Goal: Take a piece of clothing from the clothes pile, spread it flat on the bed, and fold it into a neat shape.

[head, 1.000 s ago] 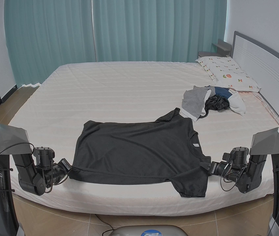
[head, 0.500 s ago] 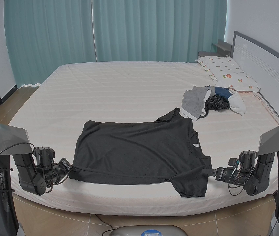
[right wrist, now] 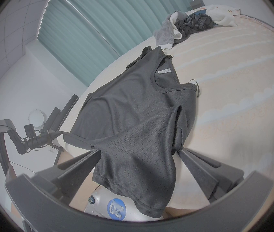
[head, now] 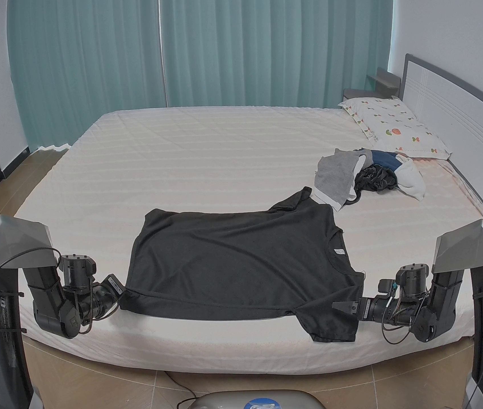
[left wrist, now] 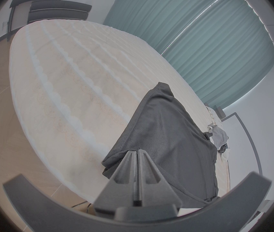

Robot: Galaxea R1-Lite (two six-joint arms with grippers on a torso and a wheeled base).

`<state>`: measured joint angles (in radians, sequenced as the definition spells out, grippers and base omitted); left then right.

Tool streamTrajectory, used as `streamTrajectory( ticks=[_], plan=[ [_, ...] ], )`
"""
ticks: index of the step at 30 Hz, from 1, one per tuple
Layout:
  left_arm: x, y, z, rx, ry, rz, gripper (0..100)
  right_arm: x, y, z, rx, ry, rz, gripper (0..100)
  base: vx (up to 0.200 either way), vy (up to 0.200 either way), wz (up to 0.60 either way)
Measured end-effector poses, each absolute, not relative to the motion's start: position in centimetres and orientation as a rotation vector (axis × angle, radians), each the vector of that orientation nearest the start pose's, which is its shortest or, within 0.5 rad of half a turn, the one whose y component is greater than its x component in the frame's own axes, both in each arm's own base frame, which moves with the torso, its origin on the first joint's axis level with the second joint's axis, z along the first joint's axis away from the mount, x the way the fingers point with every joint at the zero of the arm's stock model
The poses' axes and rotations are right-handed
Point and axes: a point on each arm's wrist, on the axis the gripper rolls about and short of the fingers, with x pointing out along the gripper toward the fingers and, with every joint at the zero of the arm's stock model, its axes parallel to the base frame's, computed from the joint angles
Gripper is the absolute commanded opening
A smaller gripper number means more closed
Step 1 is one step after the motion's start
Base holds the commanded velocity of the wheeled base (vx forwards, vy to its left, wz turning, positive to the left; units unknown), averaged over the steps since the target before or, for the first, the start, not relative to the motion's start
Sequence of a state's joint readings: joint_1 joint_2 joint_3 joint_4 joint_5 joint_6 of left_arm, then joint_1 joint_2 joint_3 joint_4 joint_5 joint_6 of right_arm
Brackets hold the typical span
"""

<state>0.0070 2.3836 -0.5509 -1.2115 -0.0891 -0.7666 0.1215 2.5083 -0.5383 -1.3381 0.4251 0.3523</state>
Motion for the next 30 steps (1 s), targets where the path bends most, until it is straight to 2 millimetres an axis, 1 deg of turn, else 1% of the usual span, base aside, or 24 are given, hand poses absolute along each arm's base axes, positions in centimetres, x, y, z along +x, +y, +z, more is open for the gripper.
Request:
streamTrajectory(
  ticks=[3, 9, 14, 17, 22, 23, 30],
  plan=[
    [32.9, 0.0, -4.2, -0.771, 0.621, 0.163, 0, 32.0, 4.9, -7.2, 0.409, 0.721, 0.407, 100, 0.0, 0.0, 0.0],
    [32.9, 0.0, -4.2, -0.77, 0.621, 0.163, 0, 30.9, 4.2, -7.4, 0.344, 0.761, 0.355, 100, 0.0, 0.0, 0.0],
    [32.9, 0.0, -4.2, -0.768, 0.622, 0.162, 0, 30.1, 4.4, -7.3, 0.328, 0.78, 0.359, 100, 0.0, 0.0, 0.0],
    [32.9, 0.0, -4.2, -0.768, 0.622, 0.162, 0, 30.1, 4.8, -7.3, 0.324, 0.779, 0.368, 100, 0.0, 0.0, 0.0],
    [32.9, 0.0, -4.2, -0.768, 0.623, 0.162, 0, 30.7, 5.2, -7.2, 0.326, 0.765, 0.38, 100, 0.0, 0.0, 0.0],
    [32.9, 0.0, -4.2, -0.767, 0.623, 0.162, 0, 30.8, 5.3, -7.2, 0.327, 0.762, 0.382, 0, 0.0, 0.0, 0.0],
    [32.9, 0.0, -4.3, -0.768, 0.623, 0.163, 0, 31.1, 5.5, -7.2, 0.322, 0.757, 0.374, 0, 0.0, 0.0, 0.0]
  ],
)
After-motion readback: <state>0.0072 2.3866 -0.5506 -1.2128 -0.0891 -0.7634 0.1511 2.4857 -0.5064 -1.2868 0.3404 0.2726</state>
